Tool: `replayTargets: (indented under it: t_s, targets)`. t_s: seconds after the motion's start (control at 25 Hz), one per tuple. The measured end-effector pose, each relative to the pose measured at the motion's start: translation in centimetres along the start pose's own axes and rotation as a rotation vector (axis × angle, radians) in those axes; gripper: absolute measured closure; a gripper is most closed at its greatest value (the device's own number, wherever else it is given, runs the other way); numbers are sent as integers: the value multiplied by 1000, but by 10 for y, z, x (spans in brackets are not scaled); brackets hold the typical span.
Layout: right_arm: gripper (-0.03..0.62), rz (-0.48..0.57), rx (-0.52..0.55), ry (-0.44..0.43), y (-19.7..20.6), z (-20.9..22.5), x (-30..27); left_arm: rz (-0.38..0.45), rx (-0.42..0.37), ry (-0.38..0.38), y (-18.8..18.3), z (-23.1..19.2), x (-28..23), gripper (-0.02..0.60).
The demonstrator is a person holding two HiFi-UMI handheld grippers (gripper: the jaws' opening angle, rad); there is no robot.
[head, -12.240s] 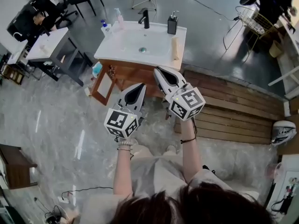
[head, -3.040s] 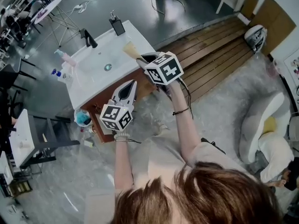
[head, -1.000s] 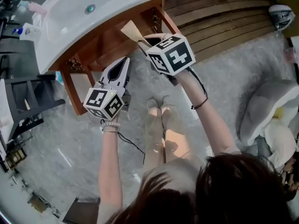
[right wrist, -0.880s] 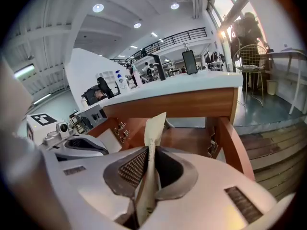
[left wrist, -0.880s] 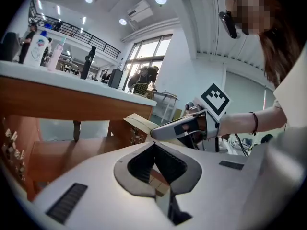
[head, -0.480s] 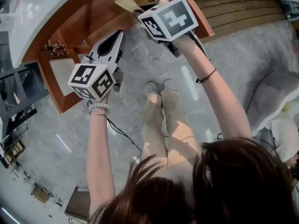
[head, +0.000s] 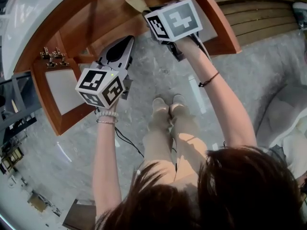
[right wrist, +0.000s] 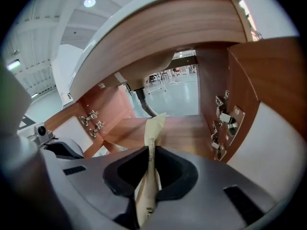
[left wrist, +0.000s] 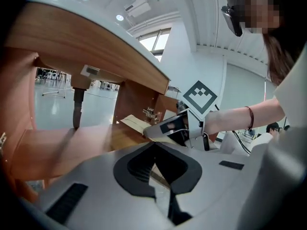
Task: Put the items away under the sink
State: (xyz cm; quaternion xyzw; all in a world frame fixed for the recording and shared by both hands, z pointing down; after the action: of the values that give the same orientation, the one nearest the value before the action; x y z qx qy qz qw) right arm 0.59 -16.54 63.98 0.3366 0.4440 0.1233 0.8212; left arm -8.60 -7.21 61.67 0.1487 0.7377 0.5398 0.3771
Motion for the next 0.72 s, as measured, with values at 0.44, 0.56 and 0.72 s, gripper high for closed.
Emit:
replayTargets:
  t_s: [0.44, 0.56, 0.72]
  targets:
    - [542, 92, -7, 63, -24, 22, -57, 55, -64, -23, 7, -50, -37, 581]
    - [542, 115, 18, 87, -30, 26, -69, 70, -64, -33, 13, -61, -44, 581]
    - [542, 130, 30, 120, -33, 36, -85, 69, -70, -42, 25, -73, -51, 581]
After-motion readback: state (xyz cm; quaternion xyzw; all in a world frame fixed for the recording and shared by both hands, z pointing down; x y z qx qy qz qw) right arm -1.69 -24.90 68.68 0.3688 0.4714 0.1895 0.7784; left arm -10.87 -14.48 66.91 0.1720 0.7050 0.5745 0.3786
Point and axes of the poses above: the fingertips, and each gripper's own axes: x backward along the fingers, z to its right, y out of its underside, the point moved 4 cm from there along x, backward along the fingers, and after that the axes turned 10 degrees about -x, right-handed, at the moved point
